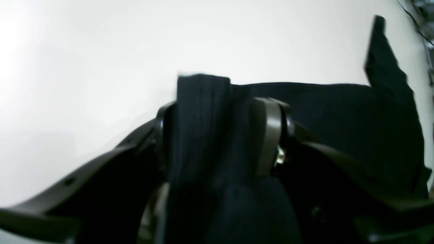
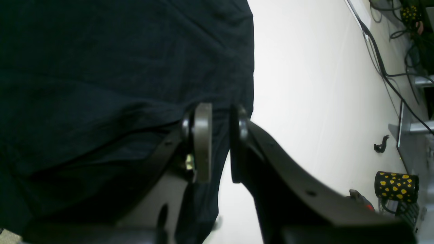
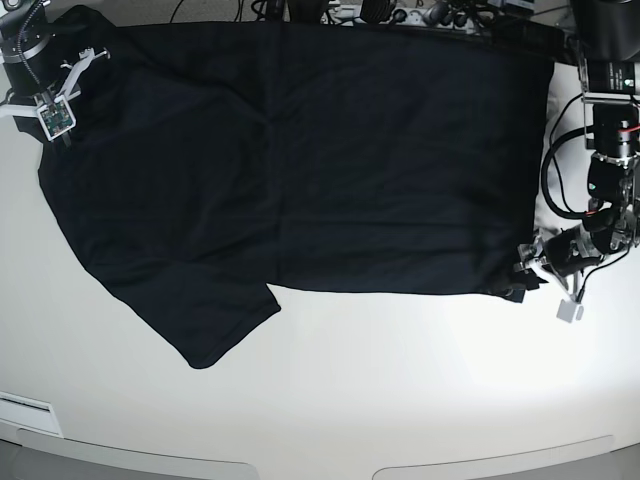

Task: Fold the T-shirt properly
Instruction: 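Release the edge and move both grippers to the shirt's hem corners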

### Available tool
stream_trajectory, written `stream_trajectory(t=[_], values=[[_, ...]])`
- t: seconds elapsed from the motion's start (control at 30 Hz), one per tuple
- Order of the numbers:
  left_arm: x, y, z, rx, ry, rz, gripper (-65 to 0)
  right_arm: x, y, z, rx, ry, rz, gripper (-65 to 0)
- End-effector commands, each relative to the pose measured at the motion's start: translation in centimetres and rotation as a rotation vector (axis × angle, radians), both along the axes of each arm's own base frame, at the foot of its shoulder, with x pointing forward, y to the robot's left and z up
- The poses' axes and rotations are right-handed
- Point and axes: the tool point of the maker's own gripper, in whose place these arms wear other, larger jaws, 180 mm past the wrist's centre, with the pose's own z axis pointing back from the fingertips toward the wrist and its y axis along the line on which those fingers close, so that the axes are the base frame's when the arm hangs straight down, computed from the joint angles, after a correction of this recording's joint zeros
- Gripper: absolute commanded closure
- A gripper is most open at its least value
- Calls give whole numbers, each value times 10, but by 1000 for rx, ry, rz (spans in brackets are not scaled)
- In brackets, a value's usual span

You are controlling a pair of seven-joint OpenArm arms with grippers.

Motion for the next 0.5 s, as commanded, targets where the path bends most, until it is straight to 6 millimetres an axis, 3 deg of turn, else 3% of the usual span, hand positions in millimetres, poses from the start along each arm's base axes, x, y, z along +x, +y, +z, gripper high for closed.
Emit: stream_trajectory(t=[0.0, 0.07, 0.13, 0.3, 0.47], values=[[-26, 3, -24, 78, 137, -63, -286, 7, 2, 10, -7, -44, 19, -124], [-25, 7, -25, 83, 149, -35, -170, 14, 4, 15, 17, -70, 16, -125], [-24, 15, -26, 91, 172, 13, 0, 27, 7, 22, 69, -114, 5, -155], [-24, 22, -25, 101, 179, 35, 0, 77, -1, 37, 213, -237, -19, -250], [-24, 22, -25, 101, 178, 34, 0, 132, -39, 19, 426, -241, -100, -254]])
